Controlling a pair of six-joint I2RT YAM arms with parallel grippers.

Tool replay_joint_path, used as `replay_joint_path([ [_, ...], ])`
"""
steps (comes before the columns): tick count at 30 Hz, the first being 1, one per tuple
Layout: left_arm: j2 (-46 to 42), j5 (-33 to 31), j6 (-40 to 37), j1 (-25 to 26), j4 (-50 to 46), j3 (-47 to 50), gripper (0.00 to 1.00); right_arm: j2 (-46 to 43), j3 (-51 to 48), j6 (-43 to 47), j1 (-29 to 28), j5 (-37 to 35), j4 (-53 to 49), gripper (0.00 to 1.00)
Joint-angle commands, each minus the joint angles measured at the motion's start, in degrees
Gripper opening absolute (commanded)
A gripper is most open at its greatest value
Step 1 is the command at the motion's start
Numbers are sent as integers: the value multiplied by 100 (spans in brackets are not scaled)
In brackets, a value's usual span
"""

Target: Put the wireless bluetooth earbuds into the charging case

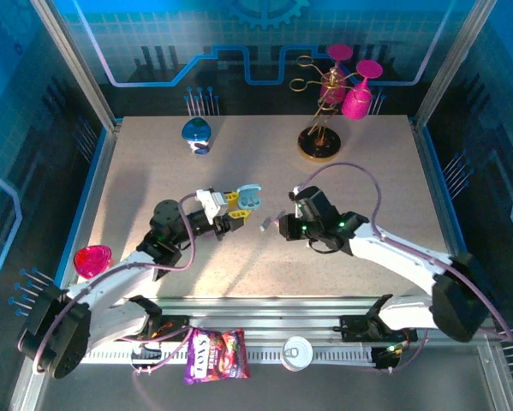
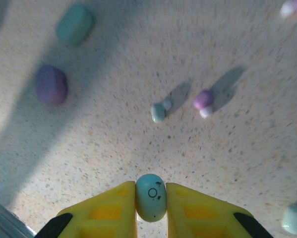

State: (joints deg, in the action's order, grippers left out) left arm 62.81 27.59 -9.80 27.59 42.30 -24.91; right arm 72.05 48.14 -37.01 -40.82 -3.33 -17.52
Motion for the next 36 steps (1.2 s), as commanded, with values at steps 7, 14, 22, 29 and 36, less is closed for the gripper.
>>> replay_joint_path([
  [7, 956, -587, -659, 415, 493, -84, 25, -370, 1322, 463, -478, -759, -1152, 18],
  [14, 1328, -738, -534, 636, 831, -118, 25, 80, 1834, 627, -794, -847, -922, 18],
  [22, 1262, -835, -302, 665, 895, -121, 25, 445, 1955, 642, -919, -689, -730, 18],
  [29, 1270, -804, -241, 671, 920, -138, 25, 582, 1861, 553, -927, -512, -530, 18],
  [36, 1256, -800, -177, 682, 930, -164, 25, 689, 1805, 521, -937, -332, -363, 18],
])
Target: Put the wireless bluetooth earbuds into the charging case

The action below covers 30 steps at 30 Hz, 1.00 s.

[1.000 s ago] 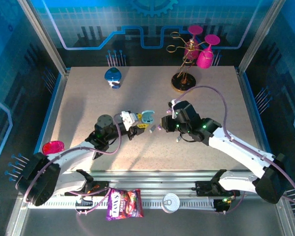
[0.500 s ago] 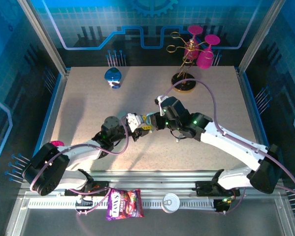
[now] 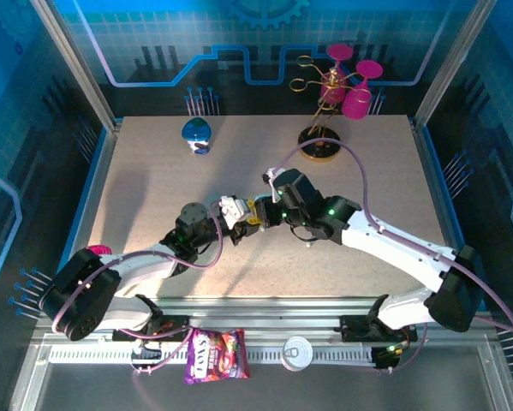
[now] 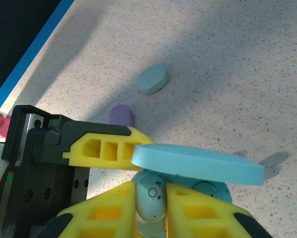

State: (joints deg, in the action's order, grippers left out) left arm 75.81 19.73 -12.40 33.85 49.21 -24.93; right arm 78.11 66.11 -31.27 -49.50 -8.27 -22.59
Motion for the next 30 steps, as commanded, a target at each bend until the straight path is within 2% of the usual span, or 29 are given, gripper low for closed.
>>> replay_joint_path([
  [1, -57, -21, 93, 54, 242, -170, 25, 97, -1, -69, -65, 164, 156, 18],
  [7, -119, -39, 181, 60, 260, -205, 25, 85, -53, -90, -68, 196, 167, 19],
  [11, -120, -39, 231, 58, 305, -214, 25, -125, -115, -99, -69, 140, 158, 33],
  [21, 57, 22, 322, 38, 546, -188, 25, -881, -258, 70, -55, -52, 135, 46],
  [26, 7, 728, 141, -9, 414, -158, 25, -1327, -425, 39, 72, -270, 303, 59],
  [30, -129, 1154, -34, -20, 234, -109, 25, -1380, -409, -158, 372, -218, 220, 63],
])
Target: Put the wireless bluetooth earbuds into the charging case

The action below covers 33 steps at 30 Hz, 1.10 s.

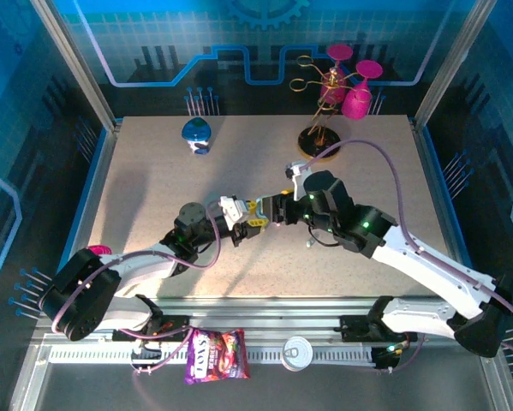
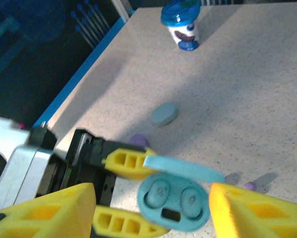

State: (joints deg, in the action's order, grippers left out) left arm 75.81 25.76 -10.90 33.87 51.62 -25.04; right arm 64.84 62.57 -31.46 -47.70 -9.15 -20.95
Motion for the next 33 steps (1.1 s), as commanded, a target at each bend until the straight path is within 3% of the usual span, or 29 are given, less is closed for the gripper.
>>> replay_joint_path([
  [1, -165, 627, -219, -21, -60, -98, 25, -7, -21, -227, 308, -80, -27, 64],
  [10, -271, 676, -42, -27, 190, -89, 25, 353, 38, -308, 641, 452, -461, 66],
  [16, -207, 230, 223, -27, 365, -174, 24, 61, -351, -352, 627, 734, -406, 67],
  [21, -115, 250, 359, -21, 563, -208, 24, -312, -635, -539, 717, 1061, -186, 69],
  [26, -51, 348, 635, -25, 971, -178, 25, -609, -1181, -1501, 1159, 2265, 833, 69],
  [30, -73, 342, 876, -17, 1302, -157, 24, -775, -2107, -3015, 1571, 3383, 2520, 69],
  [33, -126, 302, 861, -7, 1205, -212, 25, -744, -2653, -4084, 1702, 3796, 3957, 66],
])
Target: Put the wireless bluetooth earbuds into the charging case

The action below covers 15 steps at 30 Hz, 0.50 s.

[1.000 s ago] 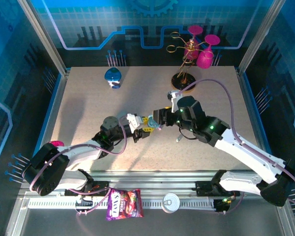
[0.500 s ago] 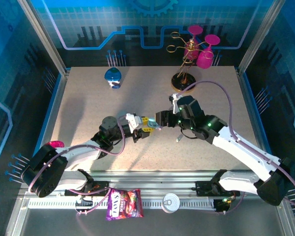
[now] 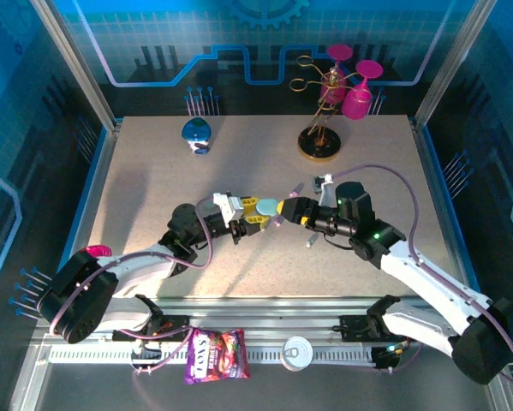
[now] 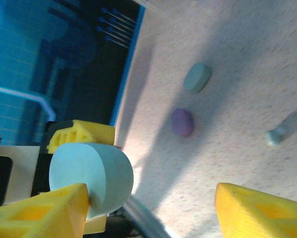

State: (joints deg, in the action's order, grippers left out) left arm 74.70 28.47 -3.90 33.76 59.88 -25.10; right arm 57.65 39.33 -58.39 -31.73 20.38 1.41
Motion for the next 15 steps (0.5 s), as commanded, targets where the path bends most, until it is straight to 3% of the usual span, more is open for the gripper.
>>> replay_joint_path([
  [1, -21, 17, 152, 5, 373, -225, 25, 27, -455, -1666, 114, 924, 2096, 66],
  [9, 19, 11, 174, 76, 426, -320, 24, 609, -940, -2852, 82, 1168, 4043, 57],
  [15, 19, 19, 184, 111, 422, -348, 25, 927, -945, -3177, 29, 1231, 4662, 41],
])
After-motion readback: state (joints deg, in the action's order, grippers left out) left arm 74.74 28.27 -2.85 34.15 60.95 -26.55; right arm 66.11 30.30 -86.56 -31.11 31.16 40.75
